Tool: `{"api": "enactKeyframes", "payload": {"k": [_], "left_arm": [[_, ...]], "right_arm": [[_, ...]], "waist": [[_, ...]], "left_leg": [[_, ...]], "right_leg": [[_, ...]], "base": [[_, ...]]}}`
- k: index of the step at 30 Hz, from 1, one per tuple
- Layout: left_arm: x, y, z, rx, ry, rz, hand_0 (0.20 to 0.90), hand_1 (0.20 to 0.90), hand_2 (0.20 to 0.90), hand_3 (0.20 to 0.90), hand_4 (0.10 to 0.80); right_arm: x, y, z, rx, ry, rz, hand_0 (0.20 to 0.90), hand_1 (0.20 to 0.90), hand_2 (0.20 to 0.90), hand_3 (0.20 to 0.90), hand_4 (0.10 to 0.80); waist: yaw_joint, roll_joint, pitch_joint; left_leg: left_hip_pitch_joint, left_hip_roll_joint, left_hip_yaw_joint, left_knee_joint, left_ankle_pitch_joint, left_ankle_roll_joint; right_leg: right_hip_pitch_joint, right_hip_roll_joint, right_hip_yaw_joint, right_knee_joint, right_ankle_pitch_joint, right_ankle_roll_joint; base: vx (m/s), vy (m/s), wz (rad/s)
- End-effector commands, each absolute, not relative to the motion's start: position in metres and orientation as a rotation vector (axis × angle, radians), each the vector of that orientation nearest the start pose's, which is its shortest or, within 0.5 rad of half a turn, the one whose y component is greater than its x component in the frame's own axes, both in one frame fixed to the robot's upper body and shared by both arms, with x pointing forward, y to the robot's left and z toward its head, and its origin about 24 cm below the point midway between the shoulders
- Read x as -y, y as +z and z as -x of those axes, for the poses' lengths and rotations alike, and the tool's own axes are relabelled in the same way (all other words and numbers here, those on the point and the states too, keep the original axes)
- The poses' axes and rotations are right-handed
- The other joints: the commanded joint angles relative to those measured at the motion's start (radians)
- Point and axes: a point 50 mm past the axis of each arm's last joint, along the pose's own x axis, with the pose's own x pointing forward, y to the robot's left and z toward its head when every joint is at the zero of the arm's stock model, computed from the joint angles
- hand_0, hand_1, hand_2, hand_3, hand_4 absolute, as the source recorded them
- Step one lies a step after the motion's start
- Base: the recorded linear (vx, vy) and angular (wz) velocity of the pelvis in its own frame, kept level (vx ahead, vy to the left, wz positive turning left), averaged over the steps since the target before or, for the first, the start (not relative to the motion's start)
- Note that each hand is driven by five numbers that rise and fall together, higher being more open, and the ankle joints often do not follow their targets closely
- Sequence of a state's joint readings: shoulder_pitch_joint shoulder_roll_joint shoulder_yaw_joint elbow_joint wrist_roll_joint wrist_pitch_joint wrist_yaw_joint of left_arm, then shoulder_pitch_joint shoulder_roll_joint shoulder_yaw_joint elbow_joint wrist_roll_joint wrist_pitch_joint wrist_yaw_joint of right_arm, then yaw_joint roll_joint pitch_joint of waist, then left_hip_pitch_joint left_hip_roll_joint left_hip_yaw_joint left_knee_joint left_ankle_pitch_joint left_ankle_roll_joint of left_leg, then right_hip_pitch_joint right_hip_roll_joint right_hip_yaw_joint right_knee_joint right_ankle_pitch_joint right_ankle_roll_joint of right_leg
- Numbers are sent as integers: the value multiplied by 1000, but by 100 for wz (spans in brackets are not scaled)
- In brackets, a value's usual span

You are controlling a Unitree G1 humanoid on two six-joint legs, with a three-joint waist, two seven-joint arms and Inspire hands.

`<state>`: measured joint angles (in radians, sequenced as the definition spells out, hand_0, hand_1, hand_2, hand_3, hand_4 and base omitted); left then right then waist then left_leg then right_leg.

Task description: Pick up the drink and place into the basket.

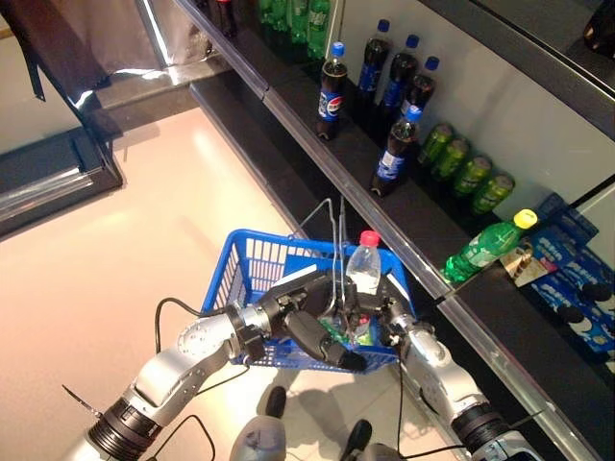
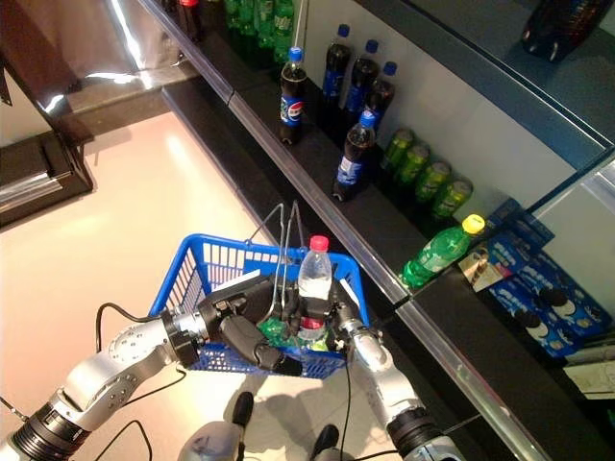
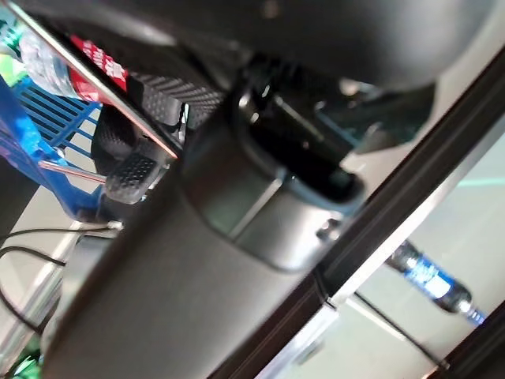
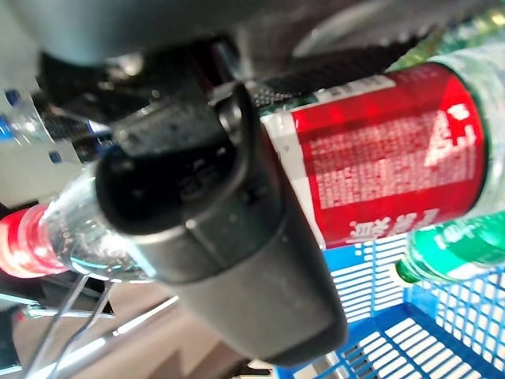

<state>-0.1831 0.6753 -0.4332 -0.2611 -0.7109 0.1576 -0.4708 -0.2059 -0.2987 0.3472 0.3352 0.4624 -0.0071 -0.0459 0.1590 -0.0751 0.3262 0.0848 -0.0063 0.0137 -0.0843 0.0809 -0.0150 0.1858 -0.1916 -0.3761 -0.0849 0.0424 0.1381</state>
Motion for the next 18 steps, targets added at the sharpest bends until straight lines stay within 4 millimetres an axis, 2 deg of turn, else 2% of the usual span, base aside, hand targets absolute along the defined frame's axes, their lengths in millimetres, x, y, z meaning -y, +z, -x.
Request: {"api": "enactKeyframes", "payload": {"k": [1,9,18], "left_arm": [[-86,233,-209,864,-1290,310,300,300,300,200,100],[-88,234,-210,862,-1289,310,300,300,300,200,100],[-84,236,-209,862,-1307,293,300,300,300,200,100]], "right_arm": [[137,47,-296,8,233,-118,300,300,300,200,100],[143,49,-297,18,216,-101,300,300,300,200,100],[142,50,-301,0,325,246,300,300,300,200,100]], "waist": [[11,15,-281],[6,16,-282],[2,8,-281]], "left_leg": [[87,28,87,4,-116,-23],[89,29,89,4,-117,-23],[90,30,91,5,-116,-26]], "right_leg": [[-15,-14,2,8,24,19],[-15,-15,6,7,23,19],[-15,-13,15,7,25,18]], "base": [[0,0,0],[0,0,0],[0,0,0]]}}
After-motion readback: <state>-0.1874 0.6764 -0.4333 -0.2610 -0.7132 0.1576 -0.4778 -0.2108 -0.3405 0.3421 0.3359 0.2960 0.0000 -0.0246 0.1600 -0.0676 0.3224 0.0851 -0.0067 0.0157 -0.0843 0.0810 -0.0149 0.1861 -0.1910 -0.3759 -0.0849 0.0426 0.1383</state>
